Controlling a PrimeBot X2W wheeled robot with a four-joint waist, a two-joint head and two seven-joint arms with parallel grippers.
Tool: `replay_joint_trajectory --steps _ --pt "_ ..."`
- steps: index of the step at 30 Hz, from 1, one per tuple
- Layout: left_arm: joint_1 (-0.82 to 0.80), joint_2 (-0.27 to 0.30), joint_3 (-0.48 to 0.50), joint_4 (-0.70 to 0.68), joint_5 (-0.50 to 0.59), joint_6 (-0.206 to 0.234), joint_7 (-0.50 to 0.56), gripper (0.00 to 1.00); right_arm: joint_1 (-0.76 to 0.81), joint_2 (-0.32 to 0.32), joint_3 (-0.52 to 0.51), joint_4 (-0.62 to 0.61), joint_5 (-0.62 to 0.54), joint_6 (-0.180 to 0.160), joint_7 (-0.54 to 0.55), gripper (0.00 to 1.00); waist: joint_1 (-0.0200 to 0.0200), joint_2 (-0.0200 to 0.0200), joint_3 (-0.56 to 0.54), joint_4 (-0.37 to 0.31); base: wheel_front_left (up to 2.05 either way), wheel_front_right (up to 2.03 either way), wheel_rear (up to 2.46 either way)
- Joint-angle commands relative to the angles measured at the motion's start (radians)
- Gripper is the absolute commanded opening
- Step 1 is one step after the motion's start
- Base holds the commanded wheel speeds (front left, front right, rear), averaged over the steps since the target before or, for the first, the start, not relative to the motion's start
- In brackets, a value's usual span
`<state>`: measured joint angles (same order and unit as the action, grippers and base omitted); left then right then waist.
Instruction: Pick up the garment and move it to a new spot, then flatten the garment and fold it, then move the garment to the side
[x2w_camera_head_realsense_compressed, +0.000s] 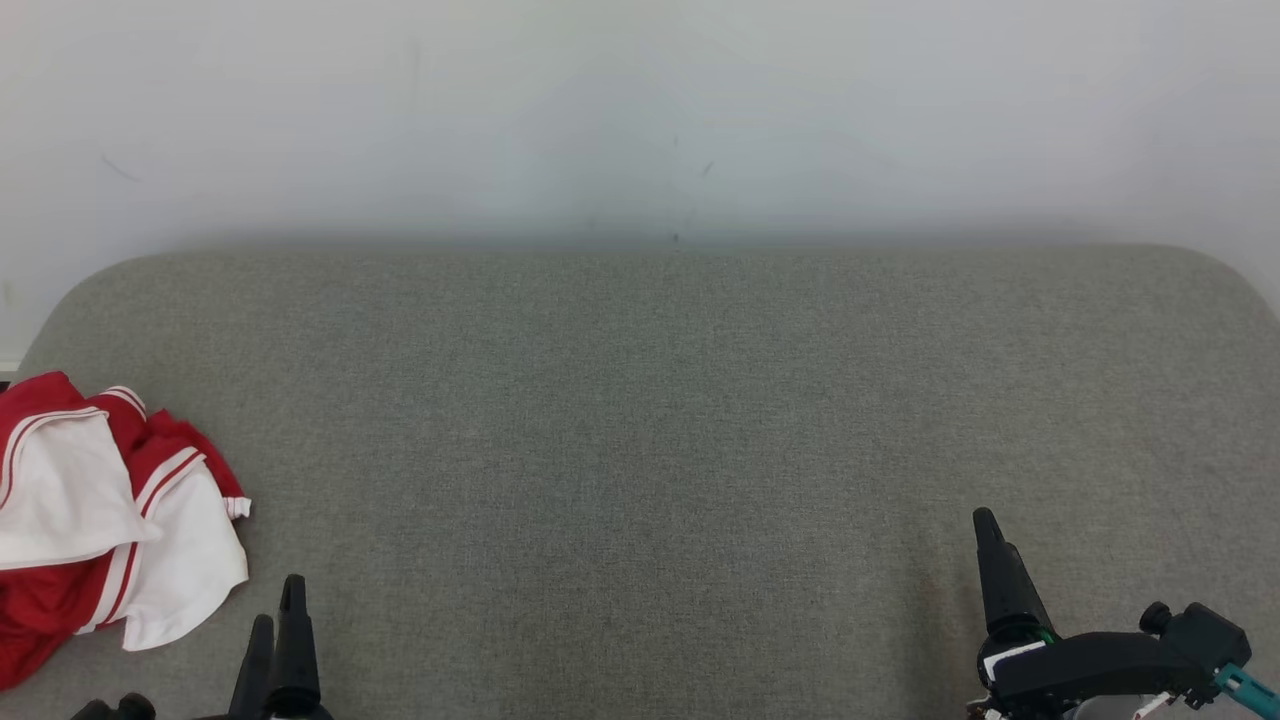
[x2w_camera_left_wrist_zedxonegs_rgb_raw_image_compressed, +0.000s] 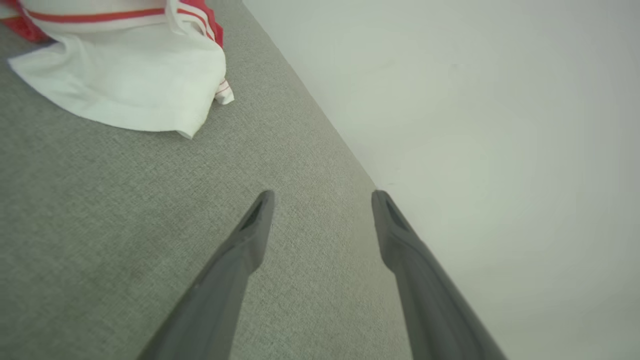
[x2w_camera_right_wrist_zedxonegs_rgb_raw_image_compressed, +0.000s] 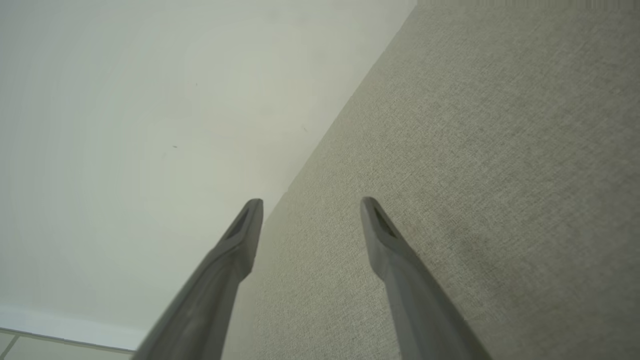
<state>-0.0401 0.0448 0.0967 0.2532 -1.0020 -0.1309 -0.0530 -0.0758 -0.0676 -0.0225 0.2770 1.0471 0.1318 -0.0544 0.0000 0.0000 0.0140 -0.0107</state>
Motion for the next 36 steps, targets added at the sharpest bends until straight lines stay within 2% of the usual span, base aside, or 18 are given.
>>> replay_joint_trajectory --steps 1,20,36 --pt "0.002 0.004 -0.002 -0.017 0.044 0.000 -0.010 1.00 -0.005 -0.002 0.001 -0.014 -0.038 -0.001 -0.010 1.00 0.0000 0.0000 0.000 0.000 0.00 0.00 0.00" --pt "0.018 0.005 -0.014 -0.042 0.315 0.000 -0.070 1.00 0.011 -0.020 0.040 -0.045 -0.287 -0.001 -0.070 1.00 0.0000 0.0000 0.005 -0.007 0.00 0.00 0.00" --pt "0.027 0.006 -0.021 -0.047 0.486 0.003 -0.110 1.00 0.015 -0.045 0.076 -0.059 -0.430 -0.001 -0.110 1.00 0.0000 0.0000 0.012 -0.011 0.00 0.00 0.00"
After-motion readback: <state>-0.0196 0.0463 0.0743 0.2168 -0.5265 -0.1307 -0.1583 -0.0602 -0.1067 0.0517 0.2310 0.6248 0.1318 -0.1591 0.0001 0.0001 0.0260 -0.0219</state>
